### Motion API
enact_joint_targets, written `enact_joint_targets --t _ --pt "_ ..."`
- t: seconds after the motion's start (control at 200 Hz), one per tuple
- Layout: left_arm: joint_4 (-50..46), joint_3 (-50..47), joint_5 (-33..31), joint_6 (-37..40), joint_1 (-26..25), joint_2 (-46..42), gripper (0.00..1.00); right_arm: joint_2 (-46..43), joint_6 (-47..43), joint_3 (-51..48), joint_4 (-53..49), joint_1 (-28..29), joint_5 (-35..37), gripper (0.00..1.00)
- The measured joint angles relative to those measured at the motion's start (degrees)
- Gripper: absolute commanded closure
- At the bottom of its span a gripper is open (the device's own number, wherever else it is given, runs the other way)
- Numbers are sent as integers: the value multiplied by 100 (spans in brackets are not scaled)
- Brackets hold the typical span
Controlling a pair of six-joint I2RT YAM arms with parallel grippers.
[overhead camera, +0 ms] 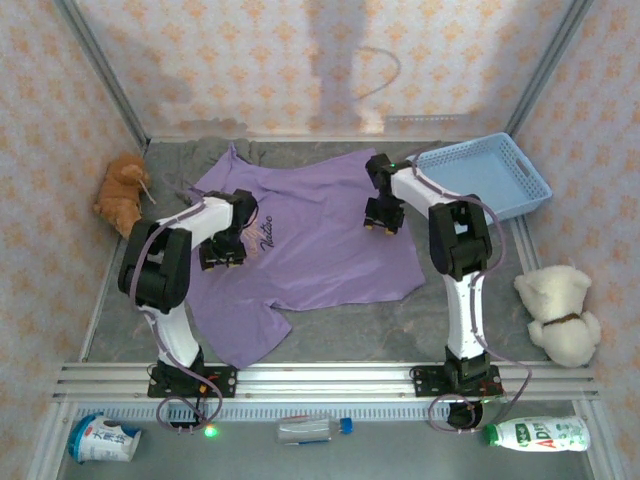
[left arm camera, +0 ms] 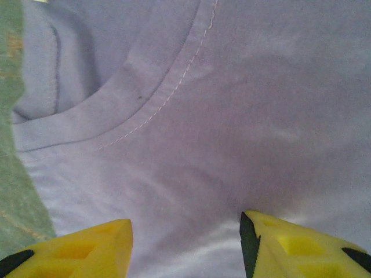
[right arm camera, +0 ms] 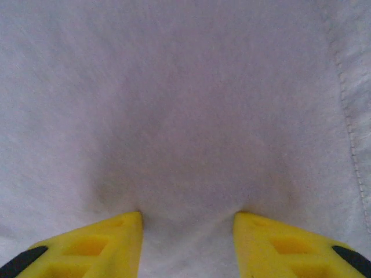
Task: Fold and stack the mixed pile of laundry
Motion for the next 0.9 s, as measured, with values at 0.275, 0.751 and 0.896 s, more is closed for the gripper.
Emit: enact_joint_targets --t 0.275,0.751,0.896 --pt "-442 1615 -210 55 337 1226 48 614 472 933 313 -297 -74 49" --pt "-754 3512 442 874 667 2057 0 898 72 2065 304 -435 -466 37" --pt "-636 2820 767 957 535 951 0 -529 -203 496 210 -448 -372 37"
